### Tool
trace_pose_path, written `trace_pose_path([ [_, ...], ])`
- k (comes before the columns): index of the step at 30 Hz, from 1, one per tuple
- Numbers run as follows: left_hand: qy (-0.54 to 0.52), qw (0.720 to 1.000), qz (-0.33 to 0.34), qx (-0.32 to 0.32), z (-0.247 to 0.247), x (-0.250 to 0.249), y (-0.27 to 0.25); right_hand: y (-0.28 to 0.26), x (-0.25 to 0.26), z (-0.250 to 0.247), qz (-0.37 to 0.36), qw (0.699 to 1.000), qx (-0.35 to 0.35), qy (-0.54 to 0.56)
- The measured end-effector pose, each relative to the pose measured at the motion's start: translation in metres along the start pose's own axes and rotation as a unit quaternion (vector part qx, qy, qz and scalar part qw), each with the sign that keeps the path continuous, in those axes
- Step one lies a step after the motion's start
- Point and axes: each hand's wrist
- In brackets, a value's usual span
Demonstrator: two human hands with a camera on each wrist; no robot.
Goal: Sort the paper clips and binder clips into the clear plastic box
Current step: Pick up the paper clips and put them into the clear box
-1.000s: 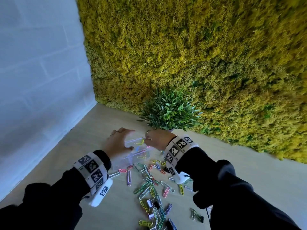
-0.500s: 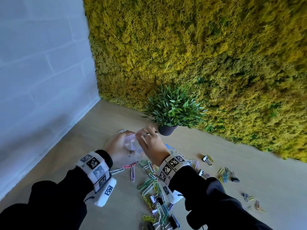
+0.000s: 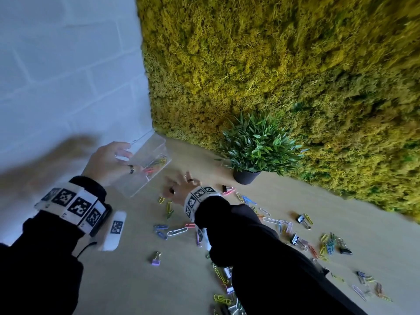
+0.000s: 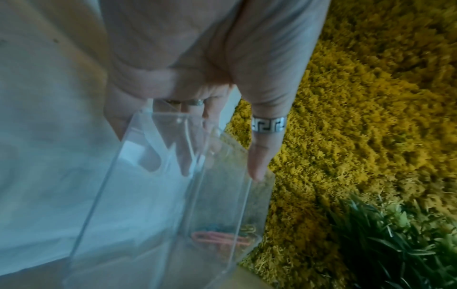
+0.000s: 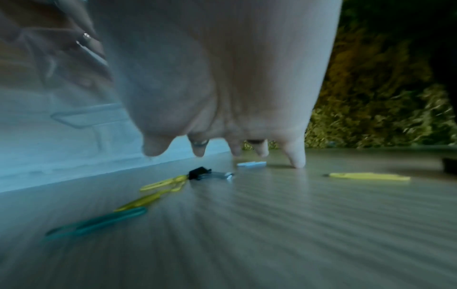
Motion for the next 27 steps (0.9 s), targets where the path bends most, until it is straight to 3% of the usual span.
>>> trace_pose_path([
  [4, 0.016, 0.999, -0.015, 0.026, 0.006, 0.011, 0.002, -0.009, -0.007, 0.025, -0.045, 0.995, 0.001, -0.09],
  [10, 0.063, 0.996, 0.007, 0.062, 0.026, 0.005, -0.004, -0.094, -0.056, 0.059, -0.16, 0.971, 0.03, -0.173],
  [12, 0.068, 0.995, 0.01, 0.071, 0.033, 0.002, -0.004, -0.117, -0.057, 0.047, -0.15, 0.976, 0.064, -0.146],
  [15, 0.078, 0.993, 0.026, 0.084, 0.047, -0.008, -0.005, -0.115, -0.044, 0.015, -0.106, 0.988, -0.02, -0.113],
  [17, 0.068, 0.992, 0.04, 0.098, 0.059, -0.014, -0.004, -0.091, -0.05, -0.002, -0.015, 0.997, -0.061, -0.047],
  [20, 0.03, 0.991, 0.061, 0.114, 0.076, -0.028, -0.006, -0.062, -0.073, -0.011, 0.099, 0.994, -0.036, 0.005],
  [25, 0.066, 0.983, 0.089, 0.144, 0.097, -0.04, -0.004, -0.091, -0.091, 0.009, 0.075, 0.996, 0.028, 0.04],
  [27, 0.101, 0.979, 0.099, 0.149, 0.104, -0.037, -0.001, -0.119, -0.096, 0.016, 0.048, 0.997, 0.054, -0.006],
])
Point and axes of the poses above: each hand's wrist, its own y-axis towards the middle knuckle, its own z-axis out of the palm, x = y × z, and after that the axes turned 10 degrees about y, right-handed
